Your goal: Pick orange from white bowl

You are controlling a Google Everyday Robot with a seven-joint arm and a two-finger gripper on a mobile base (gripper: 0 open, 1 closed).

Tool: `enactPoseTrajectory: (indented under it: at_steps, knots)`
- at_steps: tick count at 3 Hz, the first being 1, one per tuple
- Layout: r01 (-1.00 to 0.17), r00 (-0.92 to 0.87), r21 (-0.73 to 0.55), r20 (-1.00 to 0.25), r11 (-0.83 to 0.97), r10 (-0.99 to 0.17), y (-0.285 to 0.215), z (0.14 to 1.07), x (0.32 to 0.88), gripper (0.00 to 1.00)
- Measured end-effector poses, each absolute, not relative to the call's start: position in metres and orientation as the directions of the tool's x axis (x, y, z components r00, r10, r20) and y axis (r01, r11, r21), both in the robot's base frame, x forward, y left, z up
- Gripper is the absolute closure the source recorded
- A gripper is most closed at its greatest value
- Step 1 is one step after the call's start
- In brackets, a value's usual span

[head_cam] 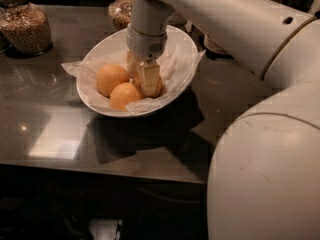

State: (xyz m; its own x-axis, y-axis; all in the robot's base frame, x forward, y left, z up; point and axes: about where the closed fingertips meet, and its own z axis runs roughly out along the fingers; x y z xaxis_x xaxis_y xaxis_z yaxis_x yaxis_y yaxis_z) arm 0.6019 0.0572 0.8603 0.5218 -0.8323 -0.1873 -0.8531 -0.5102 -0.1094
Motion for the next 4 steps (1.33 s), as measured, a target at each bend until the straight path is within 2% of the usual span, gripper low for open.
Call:
enactPoseTrajectory:
  at_steps: [4]
  knots:
    - [-0.863, 0.505, -0.114, -0.250, -0.493, -0.826, 0.0615, 0.8599, 0.6099, 1.00]
